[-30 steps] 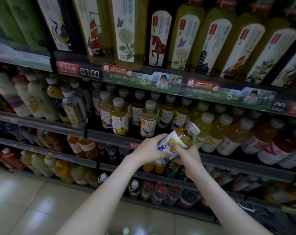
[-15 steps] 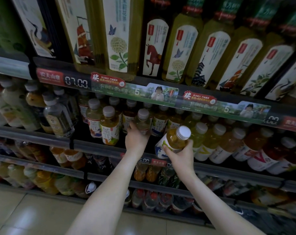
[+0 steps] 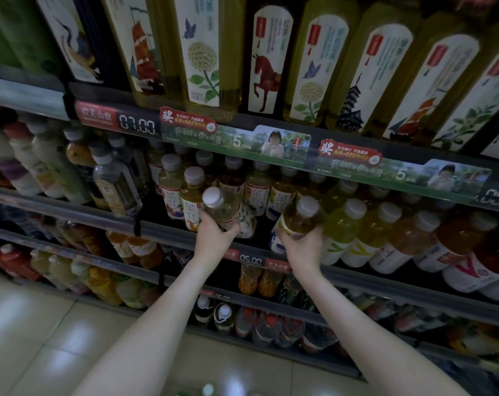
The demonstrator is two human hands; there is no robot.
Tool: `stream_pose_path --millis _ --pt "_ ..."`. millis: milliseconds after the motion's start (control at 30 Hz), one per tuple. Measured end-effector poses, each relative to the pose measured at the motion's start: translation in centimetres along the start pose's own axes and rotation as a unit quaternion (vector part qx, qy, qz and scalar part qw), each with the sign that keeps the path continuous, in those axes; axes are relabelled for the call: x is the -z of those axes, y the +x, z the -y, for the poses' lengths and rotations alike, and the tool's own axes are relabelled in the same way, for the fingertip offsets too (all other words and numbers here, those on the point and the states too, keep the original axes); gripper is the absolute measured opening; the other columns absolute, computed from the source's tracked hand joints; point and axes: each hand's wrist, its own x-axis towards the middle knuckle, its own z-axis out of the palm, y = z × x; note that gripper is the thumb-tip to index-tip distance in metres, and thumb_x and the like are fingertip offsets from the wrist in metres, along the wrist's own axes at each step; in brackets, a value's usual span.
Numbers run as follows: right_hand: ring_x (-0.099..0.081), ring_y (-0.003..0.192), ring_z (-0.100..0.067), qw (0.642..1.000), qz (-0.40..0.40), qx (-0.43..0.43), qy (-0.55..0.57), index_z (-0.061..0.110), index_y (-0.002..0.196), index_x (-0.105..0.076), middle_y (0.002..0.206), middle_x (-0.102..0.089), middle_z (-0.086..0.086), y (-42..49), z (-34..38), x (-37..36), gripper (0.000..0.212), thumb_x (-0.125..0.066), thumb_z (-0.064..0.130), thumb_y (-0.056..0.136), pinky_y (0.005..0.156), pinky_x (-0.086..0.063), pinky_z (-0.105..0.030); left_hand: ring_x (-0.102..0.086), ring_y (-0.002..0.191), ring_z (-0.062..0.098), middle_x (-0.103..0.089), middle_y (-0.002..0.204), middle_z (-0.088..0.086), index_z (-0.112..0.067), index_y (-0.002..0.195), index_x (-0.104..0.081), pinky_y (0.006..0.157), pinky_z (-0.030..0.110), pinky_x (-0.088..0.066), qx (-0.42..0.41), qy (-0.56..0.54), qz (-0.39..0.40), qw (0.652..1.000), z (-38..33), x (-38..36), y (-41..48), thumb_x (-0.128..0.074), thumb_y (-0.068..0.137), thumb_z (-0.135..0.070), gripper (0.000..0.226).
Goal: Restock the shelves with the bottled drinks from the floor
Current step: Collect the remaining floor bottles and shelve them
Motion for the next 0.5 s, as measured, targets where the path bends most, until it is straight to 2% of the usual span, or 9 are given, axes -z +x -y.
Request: stream_pose_path --millis 133,200,267,367,500 --pt "-0.056 0.111 -0.027 0.996 0.029 0.019 -0.082 0.001 0.127 -0.038 0.121 -0.054 -0.012 1.6 0.6 -1.1 0.076 -0.081 0.033 0.074 0.076 -0.039 -0.023 -0.051 0.119 0.02 -0.052 0.127 0.007 -0.002 0.139 -0.028 0.09 0.021 -0.038 -0.021 0.045 0.009 0.999 -0.9 -0.6 0.5 -0.073 0.082 -0.022 0.075" --pt "-0.055 0.109 -0.026 0.994 0.036 0.022 -0.098 0.0 0.13 -0.036 0.122 -0.052 -0.012 2.1 1.1 -1.6 0.08 -0.08 0.035 0.075 0.075 -0.037 -0.023 -0.056 0.115 0.031 -0.057 0.125 0.016 0.0 0.137 -0.027 0.084 0.026 -0.043 -0.036 0.103 0.038 0.993 -1.8 -1.5 1.0 -0.073 0.082 -0.028 0.077" --pt "-0.052 0.107 -0.023 0.992 0.051 0.017 -0.114 -0.001 0.131 -0.035 0.119 -0.049 -0.009 2.5 1.5 -1.9 0.079 -0.078 0.037 0.077 0.074 -0.034 -0.021 -0.061 0.104 0.037 -0.062 0.114 0.019 -0.001 0.132 -0.031 0.073 0.031 -0.045 -0.048 0.152 0.062 0.985 -2.5 -2.7 1.6 -0.071 0.084 -0.033 0.07" --pt "-0.05 0.117 -0.029 0.989 0.075 0.021 -0.129 -0.001 0.134 -0.031 0.131 -0.046 -0.014 3.4 1.4 -2.0 0.085 -0.078 0.042 0.077 0.076 -0.035 -0.025 -0.061 0.104 0.037 -0.061 0.116 0.018 -0.005 0.134 -0.032 0.072 0.033 -0.046 -0.034 0.181 0.07 0.98 -3.0 -4.0 2.5 -0.068 0.087 -0.035 0.067" --pt "-0.045 0.124 -0.028 0.987 0.094 0.015 -0.128 0.004 0.137 -0.028 0.14 -0.04 -0.013 4.2 1.0 -1.8 0.094 -0.081 0.045 0.072 0.085 -0.038 -0.026 -0.06 0.106 0.037 -0.061 0.117 0.017 -0.009 0.136 -0.033 0.076 0.036 -0.048 -0.023 0.199 0.073 0.977 -2.1 -4.1 2.8 -0.065 0.089 -0.026 0.059"
